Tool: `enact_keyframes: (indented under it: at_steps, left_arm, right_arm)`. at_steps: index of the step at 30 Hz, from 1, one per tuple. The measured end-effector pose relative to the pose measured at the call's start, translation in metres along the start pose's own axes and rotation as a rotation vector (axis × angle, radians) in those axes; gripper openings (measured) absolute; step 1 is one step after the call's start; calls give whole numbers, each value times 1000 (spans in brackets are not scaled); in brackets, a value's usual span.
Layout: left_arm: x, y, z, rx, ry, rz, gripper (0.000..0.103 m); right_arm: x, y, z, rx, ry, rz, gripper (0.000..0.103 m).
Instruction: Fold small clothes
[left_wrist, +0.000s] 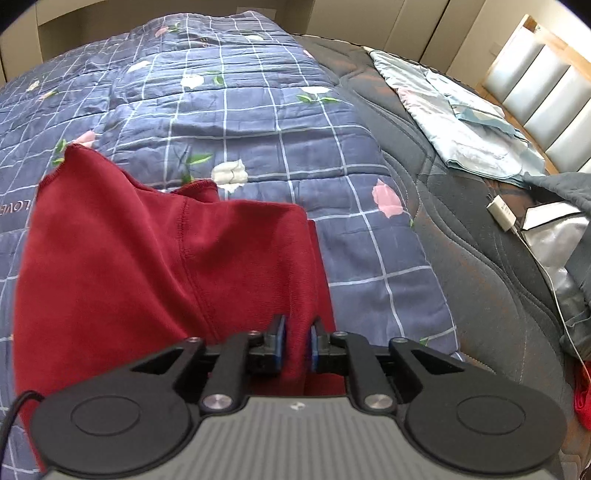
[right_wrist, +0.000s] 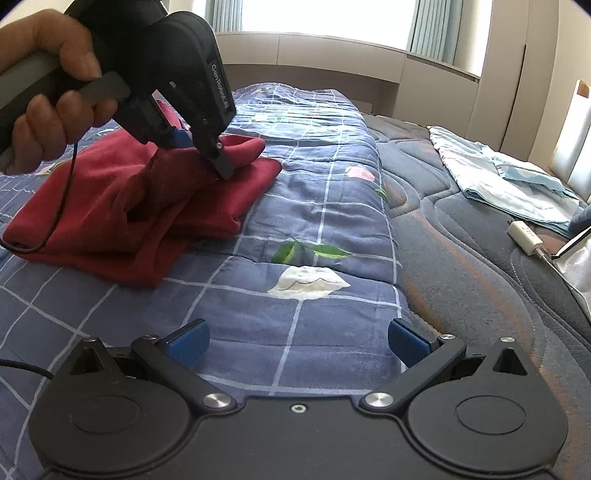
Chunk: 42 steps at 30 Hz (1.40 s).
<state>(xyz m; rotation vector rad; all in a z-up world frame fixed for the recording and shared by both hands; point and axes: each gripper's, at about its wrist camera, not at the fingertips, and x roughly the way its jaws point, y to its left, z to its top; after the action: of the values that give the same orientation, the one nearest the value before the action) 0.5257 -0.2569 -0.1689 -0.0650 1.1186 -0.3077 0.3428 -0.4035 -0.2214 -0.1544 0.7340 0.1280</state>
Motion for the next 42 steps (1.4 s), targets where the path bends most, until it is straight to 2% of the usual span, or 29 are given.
enact_keyframes:
  at_steps: [3,5,7,9,10,12,14,17,21,23,25,28,30,31,34,35,36,38,42]
  left_arm:
    - [-1,-4,0,22,-6,-18,33]
    - [-4,-4,3,14,-9,-64,64]
    - [-13,-1,5,2,-32,-98,73]
    - [-21,2,10,-5,-46,-93,85]
    - [-26,6,12,-11,-58,-82,90]
    - [-40,18,16,-27,-99,-43,94]
    - [-51,33,20,-41,-141,26,103]
    - [-62,61,21,-69,-192,156,102]
    - [-61,104,18,-145,-207,318,103]
    - [-54,129,13,-194,-206,361,102]
    - [-45,149,9,-244,-195,384,102]
    - [-33,174,2,-316,-190,364,103]
    - [-26,185,-1,-361,-198,332,103]
    - [-24,188,-3,-378,-204,319,103]
    - [-16,191,-6,-401,-218,304,103]
    - [-13,190,-8,-399,-218,305,103]
    - [-11,188,-8,-395,-219,306,103]
    - [-11,186,-8,-387,-227,310,103]
    - [-14,179,-3,-351,-239,309,103]
  right_arm:
    - [4,-1,3,-2,3,6,103]
    - [6,0,5,-4,5,7,103]
    - [7,0,10,-8,6,1,103]
    - [9,-1,18,-7,1,-3,103]
    - [9,-2,22,-4,-4,-3,103]
    - [13,-5,33,9,-17,-5,103]
    - [20,-8,46,36,-33,-5,103]
    - [35,-14,68,109,-60,41,102]
    - [60,-23,98,255,-91,174,102]
    - [76,-28,111,348,-93,247,100]
    - [90,-27,122,389,-88,284,92]
    - [107,-17,135,353,-68,278,77]
    - [116,-9,137,330,-45,272,57]
    - [119,-6,137,324,-30,271,52]
    - [123,1,134,304,-18,267,31]
    - [122,3,133,291,-25,266,15]
    - [120,4,133,275,-35,257,9]
    - [113,4,132,253,-66,249,5]
    - [98,-4,131,257,-124,196,5]
